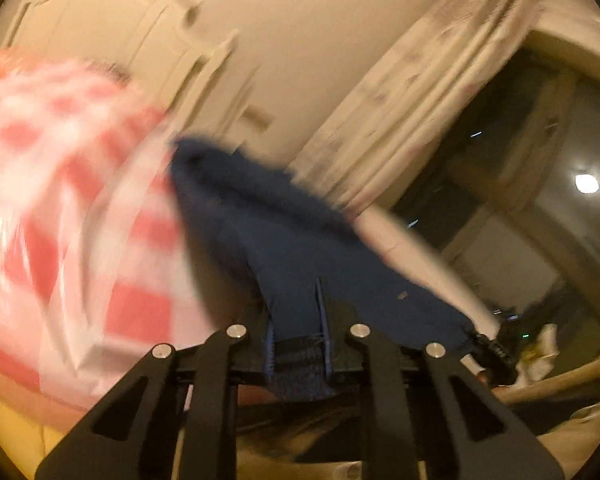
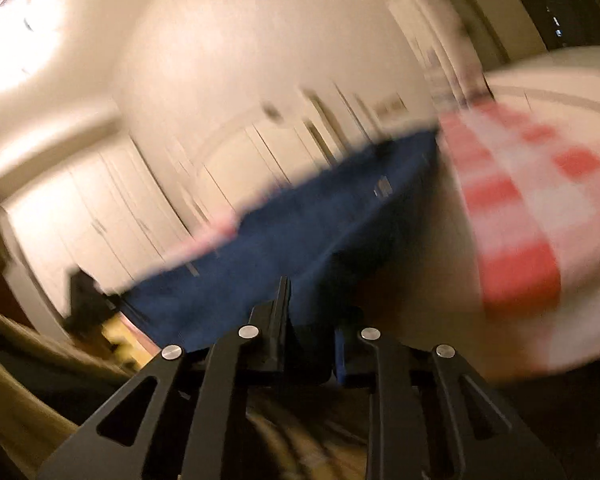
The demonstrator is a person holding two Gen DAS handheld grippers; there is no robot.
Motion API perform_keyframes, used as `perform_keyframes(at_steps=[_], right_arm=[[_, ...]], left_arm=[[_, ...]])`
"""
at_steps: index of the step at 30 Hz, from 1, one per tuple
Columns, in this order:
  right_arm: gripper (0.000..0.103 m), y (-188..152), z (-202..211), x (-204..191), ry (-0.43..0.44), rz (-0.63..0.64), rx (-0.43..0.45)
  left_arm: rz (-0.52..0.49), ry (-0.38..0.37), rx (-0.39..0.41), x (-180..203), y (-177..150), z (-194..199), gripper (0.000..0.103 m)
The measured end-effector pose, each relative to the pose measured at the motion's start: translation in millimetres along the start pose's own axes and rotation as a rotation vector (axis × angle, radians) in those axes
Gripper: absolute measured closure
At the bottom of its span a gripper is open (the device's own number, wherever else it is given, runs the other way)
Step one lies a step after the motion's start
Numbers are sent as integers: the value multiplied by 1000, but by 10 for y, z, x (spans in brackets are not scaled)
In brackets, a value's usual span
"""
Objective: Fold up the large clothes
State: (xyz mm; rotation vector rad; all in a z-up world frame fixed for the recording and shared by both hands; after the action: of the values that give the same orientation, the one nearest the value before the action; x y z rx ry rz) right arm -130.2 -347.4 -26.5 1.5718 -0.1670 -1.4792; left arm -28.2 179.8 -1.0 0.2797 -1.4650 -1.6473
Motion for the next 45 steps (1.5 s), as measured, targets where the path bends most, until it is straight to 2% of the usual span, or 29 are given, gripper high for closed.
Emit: perform_keyframes(at_steps=[2, 5, 8, 11, 13, 16, 17, 21, 23, 25, 28, 30, 32, 33, 34, 35, 36, 37, 38, 39, 40, 41, 43, 45], right_arm=[[81, 171, 245, -354, 80, 79, 57], [81, 365, 556, -805, 145, 207, 130], [81, 572, 585, -999, 139, 246, 152], [81, 875, 186, -993, 71, 237, 117], [81, 1072, -128, -886, 19, 211, 88], [81, 1385, -834, -537, -96, 131, 40], [81, 1515, -1159, -367, -159, 97, 16], [81, 1722, -2001, 219, -317, -62, -77], [81, 1762, -2330, 554, -400, -137, -111], [81, 1796, -2493, 816, -447, -209, -106], [81, 1849, -2587, 1097, -449, -310, -82], [80, 1870, -2670, 1228, -453, -353, -96], [76, 1845, -2820, 1405, -456, -413, -149], [74, 1846, -2856, 1462, -447, -441, -162], [67, 1855, -2834, 1494, -424, -474, -163], [50, 1882, -2779, 1511, -357, -517, -157], [40, 1921, -2712, 1500, -303, -539, -144], [12, 1982, -2571, 1473, -244, -549, -103], [4, 2038, -2442, 1414, -208, -533, -53], [4, 2099, -2306, 1358, -175, -496, -7], [4, 2178, -2151, 1279, -148, -433, 34], [4, 2218, -2077, 1220, -164, -381, 51], [4, 2248, -2061, 1126, -279, -264, 25], [8, 2167, -2235, 1098, -406, -141, -77]], left_arm=[[-31, -51, 72, 168, 172, 235, 87], [-76, -130, 187, 354, 401, 600, 86], [-43, -167, 221, 328, 596, 649, 84], [75, -172, 196, 101, 819, 311, 84], [126, -100, 158, -106, 989, -99, 84], [226, 2, 89, -573, 1227, -792, 84], [247, 23, 70, -727, 1285, -957, 83], [345, 157, -62, -1314, 1431, -1919, 82], [369, 222, -121, -1497, 1425, -2242, 82], [380, 278, -159, -1653, 1465, -2515, 81], [405, 294, -197, -1852, 1512, -2810, 81], [451, 302, -222, -2014, 1446, -2973, 74], [552, 309, -293, -2254, 1242, -3137, 65], [601, 291, -305, -2339, 1172, -3173, 64], [651, 258, -290, -2414, 1120, -3151, 63], [694, 209, -255, -2474, 1096, -3097, 55], [728, 152, -202, -2525, 1109, -2988, 48], [724, 150, -152, -2560, 1165, -2851, 30], [705, 175, -111, -2582, 1229, -2728, 16], [665, 207, -37, -2601, 1337, -2511, 9], [636, 217, 11, -2609, 1412, -2362, 6], [589, 236, 46, -2603, 1508, -2200, 5], [488, 285, 10, -2546, 1626, -2122, 5], [350, 318, -86, -2402, 1671, -2223, 5]])
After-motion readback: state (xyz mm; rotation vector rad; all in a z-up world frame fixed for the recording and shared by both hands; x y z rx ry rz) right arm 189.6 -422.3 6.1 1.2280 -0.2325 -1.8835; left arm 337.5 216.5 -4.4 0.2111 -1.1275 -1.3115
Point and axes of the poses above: each gripper's, at about its wrist camera, not at the fingertips, and z roughly against the way its jaws point, x to its right, y to its top, the point moved 1 cm from there along -z, roughly the way its jaws point, and after that the axes turned 12 degrees about -z, right-handed, at the moved point
